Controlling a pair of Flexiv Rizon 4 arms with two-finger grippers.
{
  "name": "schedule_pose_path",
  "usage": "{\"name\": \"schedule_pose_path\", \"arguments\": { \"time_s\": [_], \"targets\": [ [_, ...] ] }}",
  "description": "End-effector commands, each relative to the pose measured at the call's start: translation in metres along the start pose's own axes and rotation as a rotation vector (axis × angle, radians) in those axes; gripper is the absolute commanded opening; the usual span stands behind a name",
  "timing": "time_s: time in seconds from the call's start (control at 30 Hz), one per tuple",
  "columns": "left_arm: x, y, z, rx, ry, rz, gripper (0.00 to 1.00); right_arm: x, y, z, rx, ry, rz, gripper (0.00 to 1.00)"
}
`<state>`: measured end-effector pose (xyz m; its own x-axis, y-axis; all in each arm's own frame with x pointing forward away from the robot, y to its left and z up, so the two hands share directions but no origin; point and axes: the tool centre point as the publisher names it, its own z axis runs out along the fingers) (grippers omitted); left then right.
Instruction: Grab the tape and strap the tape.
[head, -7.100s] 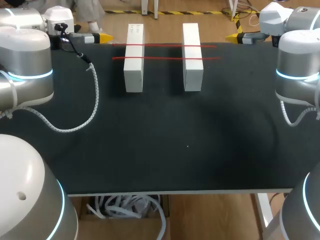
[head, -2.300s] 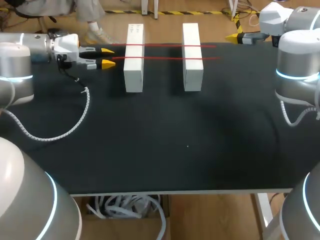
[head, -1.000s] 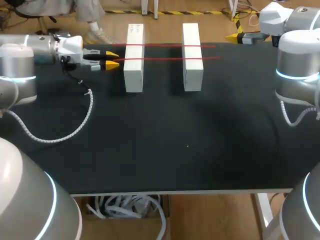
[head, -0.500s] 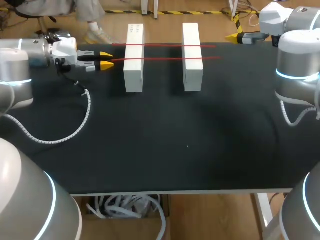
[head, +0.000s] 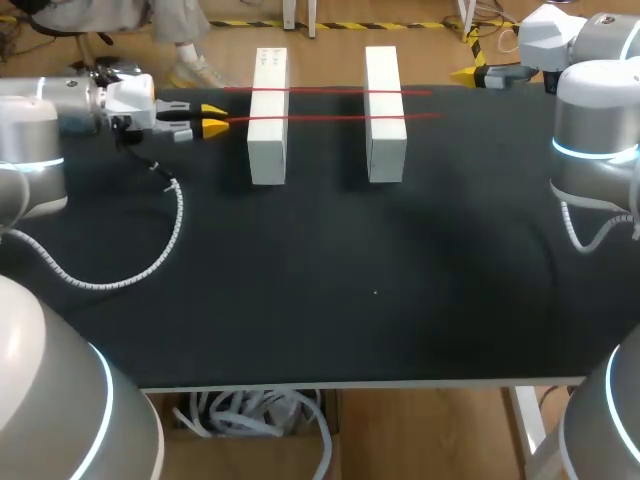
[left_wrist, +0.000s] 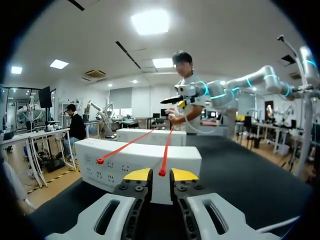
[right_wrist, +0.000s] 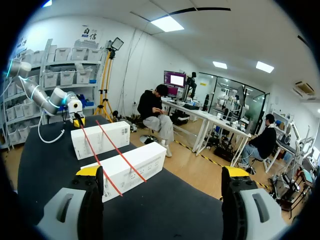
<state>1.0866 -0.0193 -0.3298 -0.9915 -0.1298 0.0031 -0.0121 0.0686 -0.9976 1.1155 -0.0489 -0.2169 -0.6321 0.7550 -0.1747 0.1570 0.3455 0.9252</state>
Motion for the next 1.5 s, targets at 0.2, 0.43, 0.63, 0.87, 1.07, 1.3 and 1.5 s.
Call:
{"name": "schedule_pose_path", "arguments": {
  "time_s": [0.2,0.43,0.63,0.87,1.07,1.3,1.5],
  "targets": [
    [0.000,0.001,0.005,0.002,0.000,-0.003,0.24,0.000,0.000,-0.001,0.000,0.000,0.000,1.00],
    [0.000,0.001,0.007,0.006,-0.006,-0.001,0.20,0.000,0.000,-0.001,0.000,0.000,0.000,1.00],
    [0.002,0.001,0.011,0.008,0.004,-0.003,0.09,0.000,0.000,-0.001,0.000,0.000,0.000,1.00],
    [0.004,0.000,0.015,0.007,0.027,-0.003,0.00,0.000,0.000,-0.001,0.000,0.000,0.000,1.00],
    [0.004,-0.006,0.013,0.006,0.033,0.000,0.00,0.000,0.000,-0.001,0.000,0.000,0.000,1.00],
    [0.002,-0.034,0.004,-0.024,0.039,0.032,0.00,0.000,0.000,-0.001,0.000,0.000,0.000,1.00],
    [0.005,-0.066,0.006,-0.036,0.062,0.066,0.00,0.000,0.000,-0.001,0.000,0.000,0.000,1.00]
  ]
}}
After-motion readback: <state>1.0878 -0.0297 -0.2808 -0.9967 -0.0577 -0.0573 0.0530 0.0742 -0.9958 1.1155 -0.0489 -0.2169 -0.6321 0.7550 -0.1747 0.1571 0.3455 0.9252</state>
